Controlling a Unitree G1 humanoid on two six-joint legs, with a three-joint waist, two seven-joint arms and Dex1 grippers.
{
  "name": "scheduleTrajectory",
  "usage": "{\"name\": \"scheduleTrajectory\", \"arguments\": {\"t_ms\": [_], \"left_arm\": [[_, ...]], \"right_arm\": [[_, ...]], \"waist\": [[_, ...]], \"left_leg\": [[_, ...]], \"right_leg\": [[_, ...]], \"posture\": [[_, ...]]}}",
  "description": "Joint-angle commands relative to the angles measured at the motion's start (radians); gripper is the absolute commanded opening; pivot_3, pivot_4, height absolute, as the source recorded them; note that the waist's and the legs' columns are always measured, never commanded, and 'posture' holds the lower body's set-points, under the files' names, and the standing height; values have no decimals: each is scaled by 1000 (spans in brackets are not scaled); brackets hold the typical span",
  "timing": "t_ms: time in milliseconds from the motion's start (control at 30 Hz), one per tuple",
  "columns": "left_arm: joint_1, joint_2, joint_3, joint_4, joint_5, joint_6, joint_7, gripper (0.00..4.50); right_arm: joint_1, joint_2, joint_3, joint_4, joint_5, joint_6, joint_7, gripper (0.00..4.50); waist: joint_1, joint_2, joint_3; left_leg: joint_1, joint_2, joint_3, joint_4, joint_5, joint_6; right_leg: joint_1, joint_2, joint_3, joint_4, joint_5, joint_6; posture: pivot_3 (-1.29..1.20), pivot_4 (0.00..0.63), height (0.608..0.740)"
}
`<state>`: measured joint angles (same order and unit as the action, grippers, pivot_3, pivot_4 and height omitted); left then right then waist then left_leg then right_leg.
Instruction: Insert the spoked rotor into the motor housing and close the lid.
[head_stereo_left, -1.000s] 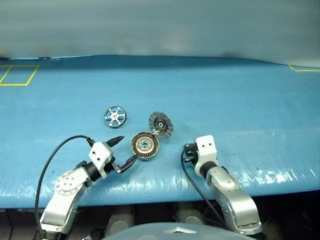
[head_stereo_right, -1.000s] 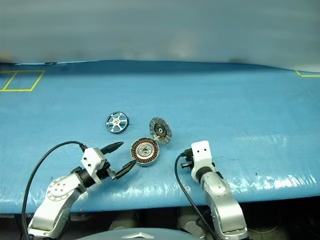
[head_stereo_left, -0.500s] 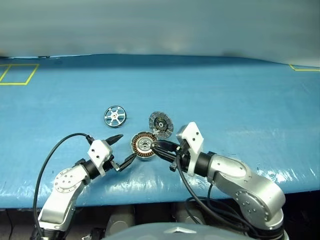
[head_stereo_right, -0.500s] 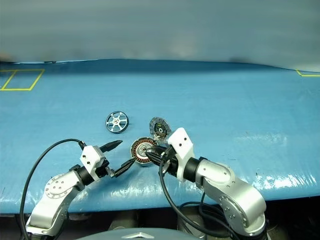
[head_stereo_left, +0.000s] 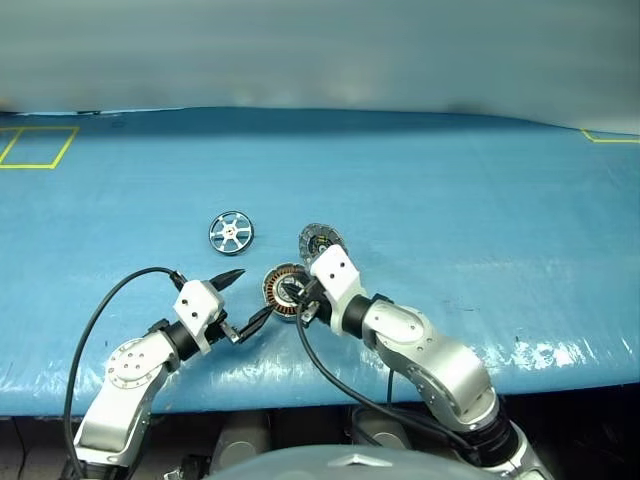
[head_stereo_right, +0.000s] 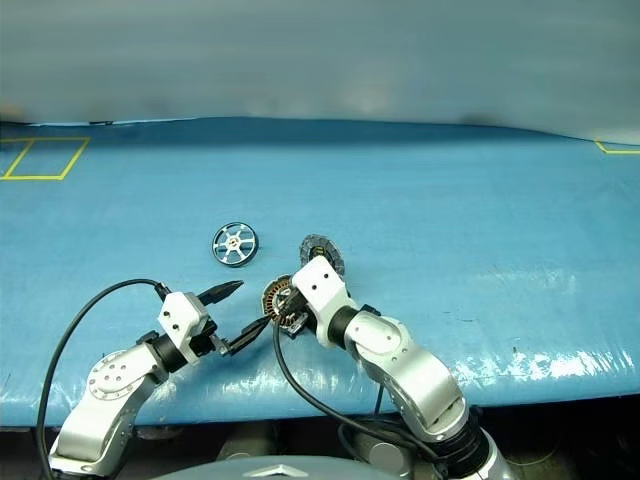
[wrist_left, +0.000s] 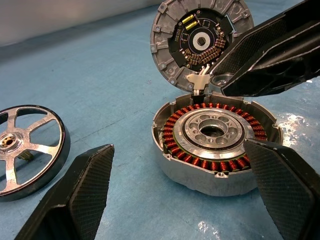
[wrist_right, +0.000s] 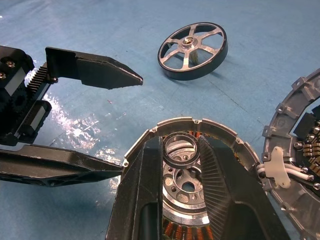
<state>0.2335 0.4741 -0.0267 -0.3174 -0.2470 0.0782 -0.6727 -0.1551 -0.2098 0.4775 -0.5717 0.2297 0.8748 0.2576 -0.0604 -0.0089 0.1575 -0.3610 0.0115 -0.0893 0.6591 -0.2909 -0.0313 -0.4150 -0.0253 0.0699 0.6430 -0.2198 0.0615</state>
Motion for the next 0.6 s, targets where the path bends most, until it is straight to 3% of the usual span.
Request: {"name": "scheduleTrajectory", "arguments": {"t_ms": [33,600], "left_arm": [[2,-1,13,-45,-11,-9,6,4500],[15,-5,7,-35,-8,-18,15,4500]], "right_arm": [[-12,18,12,22,-20,-43,1,711],[5,55,3,144,-34,-92,18,711]], "waist": [[0,0,0],[0,0,0]], "left_leg": [[0,0,0,0,0,0],[0,0,0,0,0,0]], "right_leg": [[0,0,0,0,0,0],[0,0,0,0,0,0]], "posture": [[0,150,740],[0,150,740]]}}
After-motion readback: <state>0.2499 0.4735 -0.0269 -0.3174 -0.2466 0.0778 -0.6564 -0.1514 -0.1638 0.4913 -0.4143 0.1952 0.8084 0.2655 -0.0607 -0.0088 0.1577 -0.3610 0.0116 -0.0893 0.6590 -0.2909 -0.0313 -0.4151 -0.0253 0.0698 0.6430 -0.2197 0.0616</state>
